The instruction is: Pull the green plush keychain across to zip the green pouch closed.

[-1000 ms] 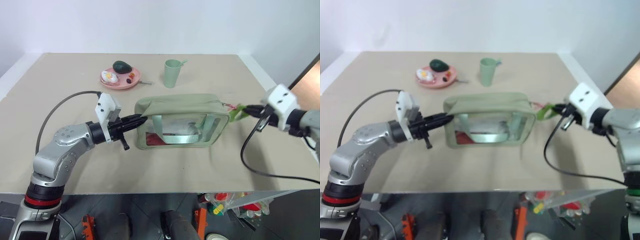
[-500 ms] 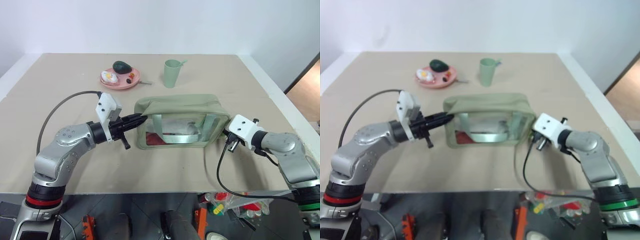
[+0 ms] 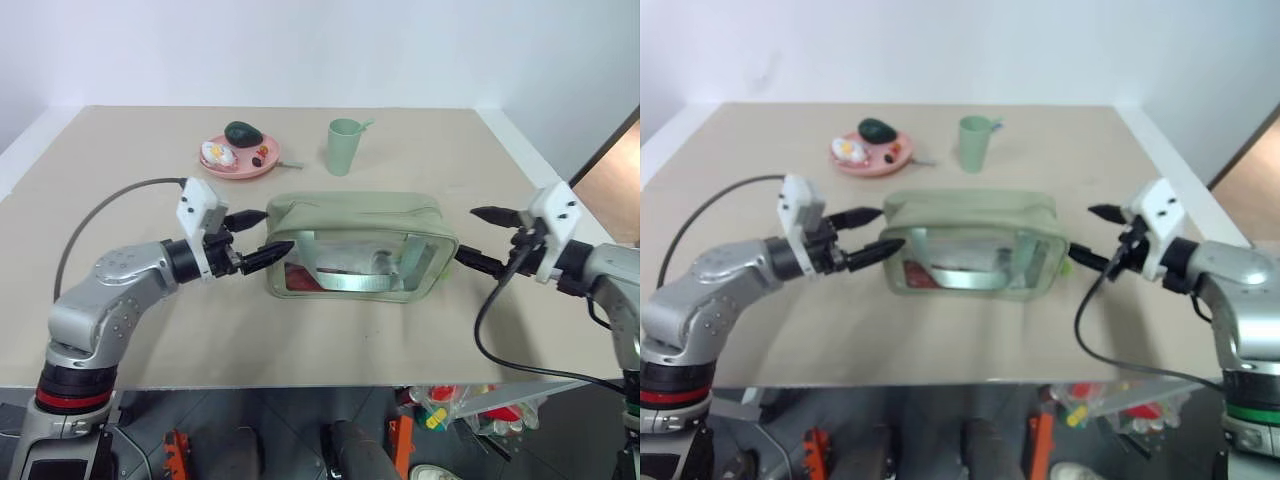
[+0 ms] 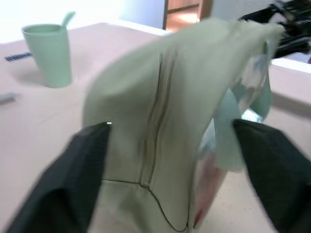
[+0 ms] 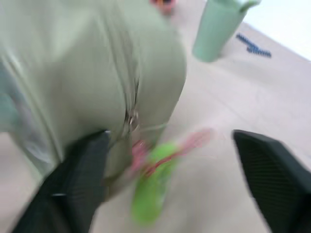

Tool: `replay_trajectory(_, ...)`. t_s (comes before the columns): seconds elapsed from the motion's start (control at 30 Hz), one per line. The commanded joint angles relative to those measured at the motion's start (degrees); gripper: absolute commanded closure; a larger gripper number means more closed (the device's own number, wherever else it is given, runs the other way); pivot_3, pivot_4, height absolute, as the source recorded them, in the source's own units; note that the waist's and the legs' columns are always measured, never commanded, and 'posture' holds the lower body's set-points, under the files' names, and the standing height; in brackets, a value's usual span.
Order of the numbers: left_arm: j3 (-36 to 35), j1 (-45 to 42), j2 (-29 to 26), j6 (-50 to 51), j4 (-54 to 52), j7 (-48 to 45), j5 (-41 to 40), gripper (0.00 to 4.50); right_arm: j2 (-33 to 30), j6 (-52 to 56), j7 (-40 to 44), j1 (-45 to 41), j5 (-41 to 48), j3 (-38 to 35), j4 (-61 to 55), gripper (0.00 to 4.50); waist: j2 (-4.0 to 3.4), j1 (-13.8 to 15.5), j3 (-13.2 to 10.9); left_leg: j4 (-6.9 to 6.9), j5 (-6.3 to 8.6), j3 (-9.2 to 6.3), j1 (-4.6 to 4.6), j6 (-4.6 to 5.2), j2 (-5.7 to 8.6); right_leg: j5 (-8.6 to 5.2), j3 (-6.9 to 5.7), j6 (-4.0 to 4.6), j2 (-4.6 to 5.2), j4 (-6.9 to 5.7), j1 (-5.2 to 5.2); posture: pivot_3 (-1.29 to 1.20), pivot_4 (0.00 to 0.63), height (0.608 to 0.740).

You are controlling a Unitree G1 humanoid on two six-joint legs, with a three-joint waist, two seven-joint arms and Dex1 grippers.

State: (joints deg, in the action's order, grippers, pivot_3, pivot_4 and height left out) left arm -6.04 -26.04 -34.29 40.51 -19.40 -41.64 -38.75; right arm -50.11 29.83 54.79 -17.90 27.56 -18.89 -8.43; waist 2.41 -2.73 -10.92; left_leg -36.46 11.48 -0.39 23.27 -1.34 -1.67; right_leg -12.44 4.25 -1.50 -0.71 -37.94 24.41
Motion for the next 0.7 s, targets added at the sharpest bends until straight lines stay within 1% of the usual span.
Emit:
replay_trajectory(0.03, -4.5, 1.1, -0.9, -1.4, -3.4, 2.2, -0.1, 0.05, 0.0, 2.7, -1.7, 3.5, 4.1, -5.6, -6.6, 0.00, 0.00, 0.1, 0.0, 0.00, 0.00, 0.00, 0.01, 0.00, 0.01, -0.01, 0.00, 0.01, 0.01, 0.00, 0.00, 0.00, 0.150, 0.740)
replay_trajectory(0.17, -5.6, 4.9, -1.4, -5.4, -3.9, 4.0, 4.1, 0.05, 1.6, 6.0, -8.0, 5.3, 5.4, -7.7, -11.4, 0.00, 0.00, 0.0, 0.0, -0.04, -0.01, 0.08, -0.05, -0.01, 0.03, -0.01, 0.08, 0.03, 0.03, 0.00, -0.04, 0.00, 0.150, 0.740)
replay_trajectory(0.27, -6.3, 7.1, 0.0, -7.1, -4.6, 6.2, 5.3, 0.05, 3.7, 10.2, -12.2, 6.4, 10.1, -11.7, -14.8, 0.00, 0.01, 0.1, 0.0, -0.07, -0.02, 0.09, -0.04, -0.03, 0.03, -0.10, 0.10, 0.20, 0.03, 0.00, -0.04, 0.00, 0.150, 0.740)
replay_trajectory(0.33, -5.9, 9.4, 0.5, -8.4, -5.2, 6.7, 6.4, 0.05, 6.3, 11.8, -14.7, 10.4, 12.1, -13.0, -19.9, 0.00, 0.05, 0.2, 0.0, -0.08, -0.02, 0.07, 0.00, -0.03, 0.04, -0.10, 0.10, 0.20, 0.03, 0.00, -0.05, 0.00, 0.150, 0.740)
replay_trajectory(0.37, -5.7, 10.5, 0.9, -8.8, -5.6, 7.1, 6.6, 0.05, 7.8, 12.7, -16.3, 12.8, 13.3, -13.0, -23.1, 0.00, 0.13, 0.2, 0.1, -0.06, -0.02, 0.05, 0.01, -0.03, 0.04, -0.11, 0.09, 0.21, 0.03, 0.01, -0.05, 0.00, 0.150, 0.740)
replay_trajectory(0.4, -4.8, 11.7, 1.0, -10.9, -6.0, 7.8, 8.9, 0.05, 10.0, 13.0, -18.3, 15.0, 14.3, -12.7, -26.1, 0.00, 0.14, 0.2, 0.1, -0.02, 0.00, 0.02, 0.00, -0.04, 0.02, -0.12, 0.06, 0.15, 0.03, 0.01, -0.06, 0.00, 0.150, 0.740)
replay_trajectory(0.47, -3.8, 13.0, 1.4, -11.8, -6.3, 8.0, 10.0, 0.05, 13.2, 13.1, -20.8, 18.1, 15.7, -12.2, -29.7, 0.00, 0.12, 0.2, 0.1, 0.01, 0.05, -0.03, -0.01, -0.11, -0.01, -0.11, 0.02, 0.03, 0.02, 0.01, -0.07, 0.00, 0.150, 0.740)
replay_trajectory(0.53, -3.6, 13.3, 2.3, -11.3, -6.3, 8.4, 9.6, 0.05, 15.1, 12.2, -21.9, 20.5, 16.2, -11.7, -31.4, 0.00, 0.12, 0.0, 0.1, 0.02, 0.05, 0.00, -0.02, -0.10, -0.03, -0.11, 0.03, 0.04, 0.00, 0.00, -0.04, 0.00, 0.150, 0.740)
replay_trajectory(0.6, -3.0, 13.3, 3.0, -11.7, -6.3, 8.7, 10.0, 0.05, 16.9, 11.2, -22.8, 22.3, 17.1, -11.9, -32.0, 0.00, 0.14, 0.0, 0.1, 0.00, 0.04, 0.05, -0.07, -0.10, -0.05, -0.21, 0.06, 0.27, 0.00, 0.00, -0.05, 0.00, 0.150, 0.740)
replay_trajectory(0.7, -2.7, 13.0, 3.5, -11.7, -6.0, 8.5, 9.8, 0.05, 17.2, 7.6, -20.4, 27.1, 16.1, -13.5, -31.8, 0.00, 0.13, 0.0, 0.1, -0.04, 0.00, 0.07, -0.15, -0.06, -0.06, -0.17, 0.07, 0.31, 0.00, 0.00, -0.10, 0.00, 0.150, 0.740)
